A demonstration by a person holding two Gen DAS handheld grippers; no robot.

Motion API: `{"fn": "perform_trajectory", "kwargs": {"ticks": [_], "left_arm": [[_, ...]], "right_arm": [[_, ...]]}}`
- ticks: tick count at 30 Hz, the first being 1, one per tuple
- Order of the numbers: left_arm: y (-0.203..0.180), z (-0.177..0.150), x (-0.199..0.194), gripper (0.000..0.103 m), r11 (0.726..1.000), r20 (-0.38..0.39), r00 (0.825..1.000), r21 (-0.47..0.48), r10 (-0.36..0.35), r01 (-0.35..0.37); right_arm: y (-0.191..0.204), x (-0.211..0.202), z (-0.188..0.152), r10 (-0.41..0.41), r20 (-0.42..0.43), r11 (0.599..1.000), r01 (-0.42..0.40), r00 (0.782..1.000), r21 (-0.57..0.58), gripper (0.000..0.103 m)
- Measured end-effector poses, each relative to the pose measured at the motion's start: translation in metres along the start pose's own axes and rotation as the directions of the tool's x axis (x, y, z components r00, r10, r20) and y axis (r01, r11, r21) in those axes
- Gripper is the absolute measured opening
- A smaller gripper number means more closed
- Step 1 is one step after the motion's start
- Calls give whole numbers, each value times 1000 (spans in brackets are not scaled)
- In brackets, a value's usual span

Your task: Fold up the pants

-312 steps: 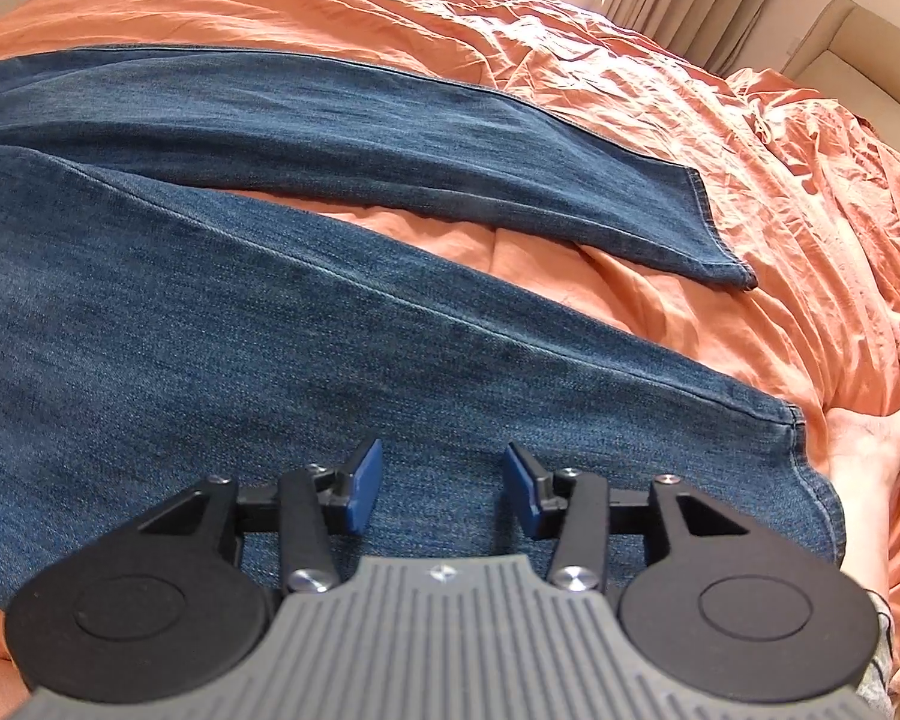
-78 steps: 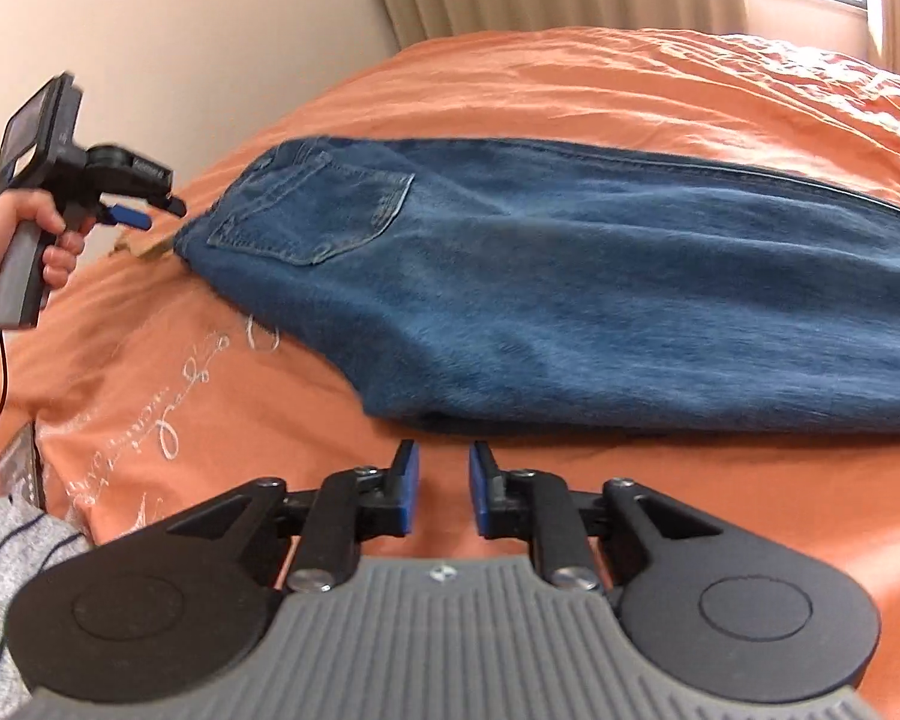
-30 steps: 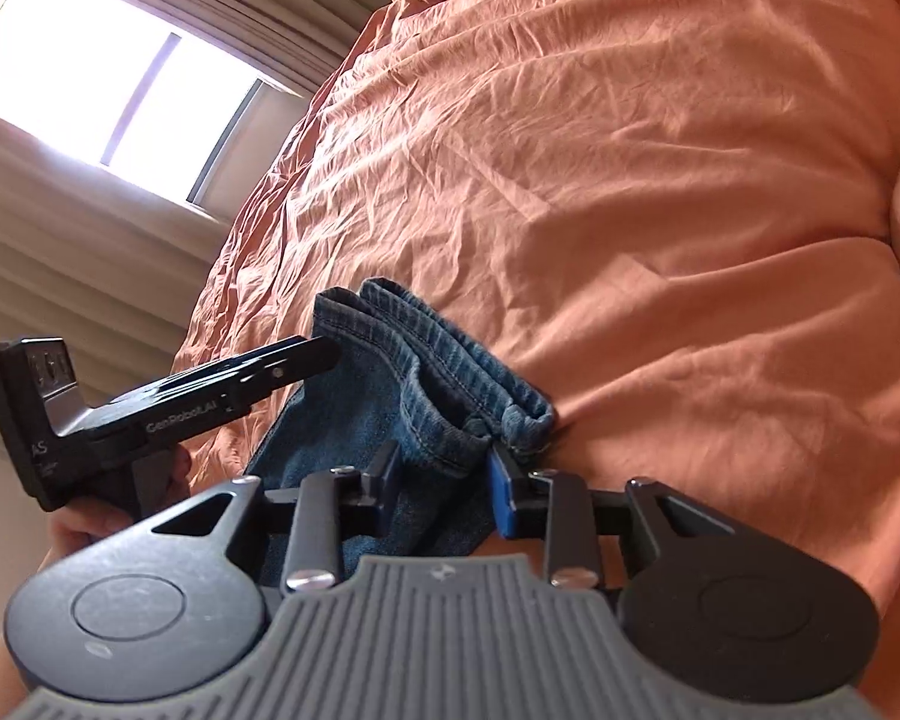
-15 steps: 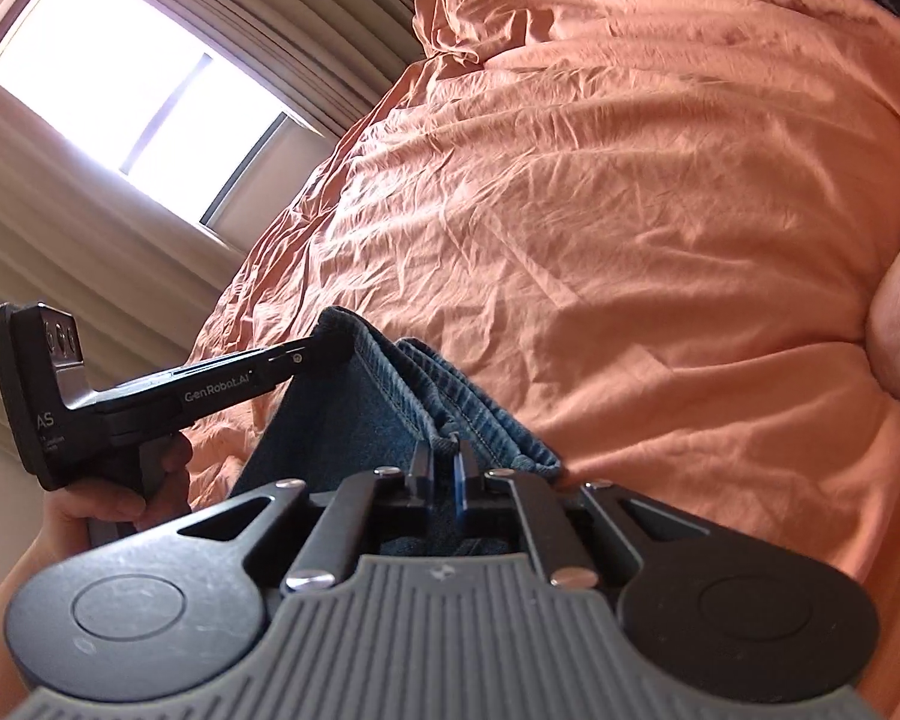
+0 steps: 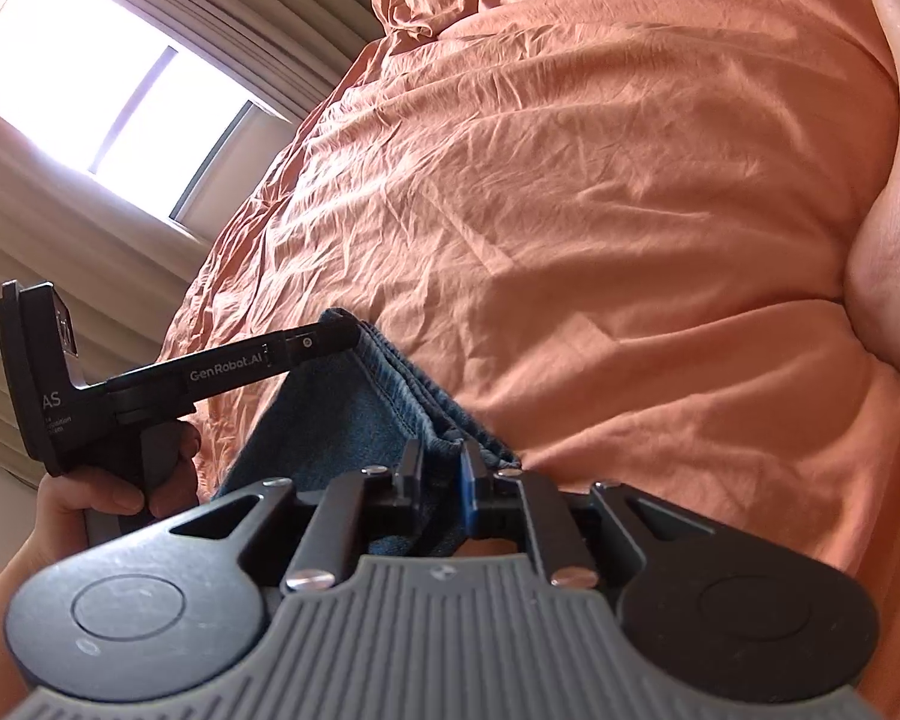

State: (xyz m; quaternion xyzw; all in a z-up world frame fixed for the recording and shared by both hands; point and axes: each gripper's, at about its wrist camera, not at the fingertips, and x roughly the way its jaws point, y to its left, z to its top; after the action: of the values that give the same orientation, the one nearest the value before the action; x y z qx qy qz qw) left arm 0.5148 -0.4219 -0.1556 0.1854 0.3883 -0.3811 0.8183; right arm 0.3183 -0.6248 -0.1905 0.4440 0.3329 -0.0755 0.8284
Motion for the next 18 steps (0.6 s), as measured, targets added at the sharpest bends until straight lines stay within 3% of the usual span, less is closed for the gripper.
{"fn": "perform_trajectory", "kwargs": {"ticks": [1,2,7,12,15,17,18], "left_arm": [[1,0,-6,58,1000,7,1000,-4,7,-7],[2,1,-15,58,1000,14,1000,-8,19,-18],[15,-11,-65,58,997,24,999,-63,48,-47],[43,-40,-118,57,989,6,999,-143,48,-47],[61,-69,-150,57,981,-11,993,-156,115,-115],[73,-91,-166,51,974,-30,990,-181,136,-139],[79,-102,-172,49,969,-38,989,-197,144,-149]], "right_arm": [[-2,-7,0,22,6,999,-22,1000,31,57],[-5,-13,1,57,10,996,-57,998,63,65],[-12,-11,-5,147,-50,980,-139,988,141,67],[-29,18,-17,158,-94,964,-133,983,232,55],[-36,33,-18,196,-89,955,-170,976,245,48],[-41,42,-17,199,-78,952,-174,977,251,24],[-44,45,-18,198,-74,949,-172,977,265,17]]}}
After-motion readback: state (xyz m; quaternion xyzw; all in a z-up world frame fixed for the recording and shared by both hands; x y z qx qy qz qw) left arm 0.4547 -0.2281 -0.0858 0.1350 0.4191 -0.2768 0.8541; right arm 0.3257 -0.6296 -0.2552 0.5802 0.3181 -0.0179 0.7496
